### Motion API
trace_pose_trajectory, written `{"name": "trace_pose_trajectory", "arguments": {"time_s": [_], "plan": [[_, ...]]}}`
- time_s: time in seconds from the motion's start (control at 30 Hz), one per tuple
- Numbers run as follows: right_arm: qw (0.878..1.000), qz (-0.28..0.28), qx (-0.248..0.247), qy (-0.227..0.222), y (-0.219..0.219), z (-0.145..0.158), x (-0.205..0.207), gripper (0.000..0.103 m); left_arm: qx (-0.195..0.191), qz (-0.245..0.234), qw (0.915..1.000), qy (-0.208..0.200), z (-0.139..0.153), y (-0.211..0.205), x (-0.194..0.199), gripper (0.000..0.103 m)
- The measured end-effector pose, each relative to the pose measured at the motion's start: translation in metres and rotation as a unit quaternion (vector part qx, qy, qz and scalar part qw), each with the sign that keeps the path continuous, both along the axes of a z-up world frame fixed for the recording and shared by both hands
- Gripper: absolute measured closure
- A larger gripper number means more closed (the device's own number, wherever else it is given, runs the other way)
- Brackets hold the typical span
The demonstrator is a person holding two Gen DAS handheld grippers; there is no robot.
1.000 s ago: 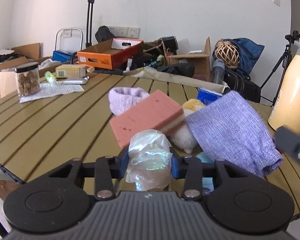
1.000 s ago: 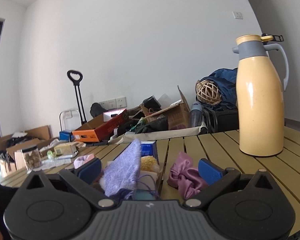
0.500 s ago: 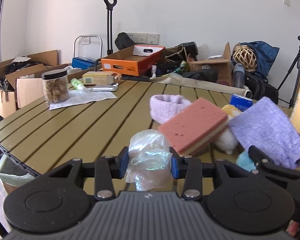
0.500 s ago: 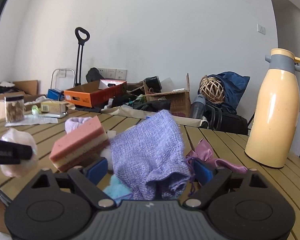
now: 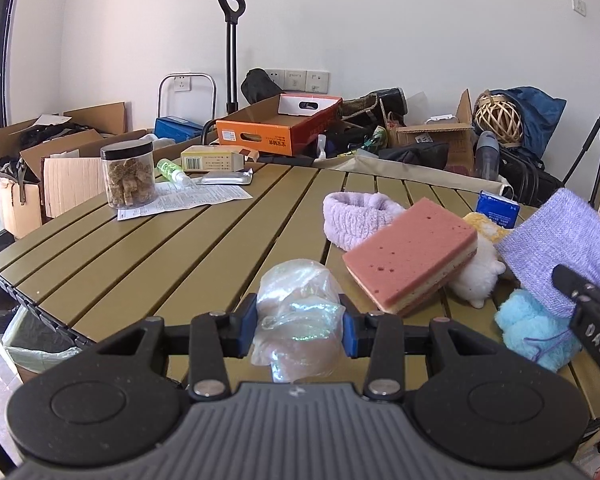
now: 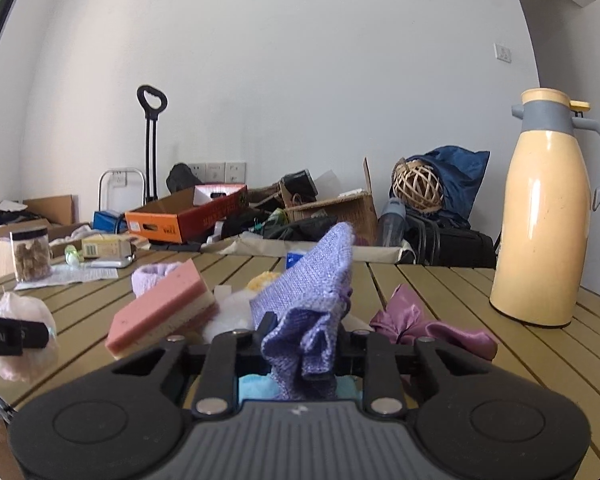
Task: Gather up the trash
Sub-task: 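Lift the plastic bag and lavender cloth and carry both toward the black bin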
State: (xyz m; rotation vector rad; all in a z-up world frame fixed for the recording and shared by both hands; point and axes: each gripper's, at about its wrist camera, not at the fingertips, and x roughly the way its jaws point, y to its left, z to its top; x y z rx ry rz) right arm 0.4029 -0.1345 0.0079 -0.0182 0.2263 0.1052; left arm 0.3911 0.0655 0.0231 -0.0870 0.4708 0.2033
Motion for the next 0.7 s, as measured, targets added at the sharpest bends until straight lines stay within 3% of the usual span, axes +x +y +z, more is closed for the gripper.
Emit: {"name": "trace_pose_trajectory", "arguments": {"time_s": [0.4, 0.7], "plan": [[0.997, 0.034, 0.052, -0.050, -0.028, 0.021, -0.031, 0.087, 0.003, -0.008, 0.9997, -0.021, 0.007, -0.004, -0.012, 0.061], [0.995, 0.053, 0.067, -0.054, -0.046, 0.027, -0.064, 0.088, 0.013, -0.024, 0.9986, -0.046, 0.014, -0.018, -0.039, 0.061]]}}
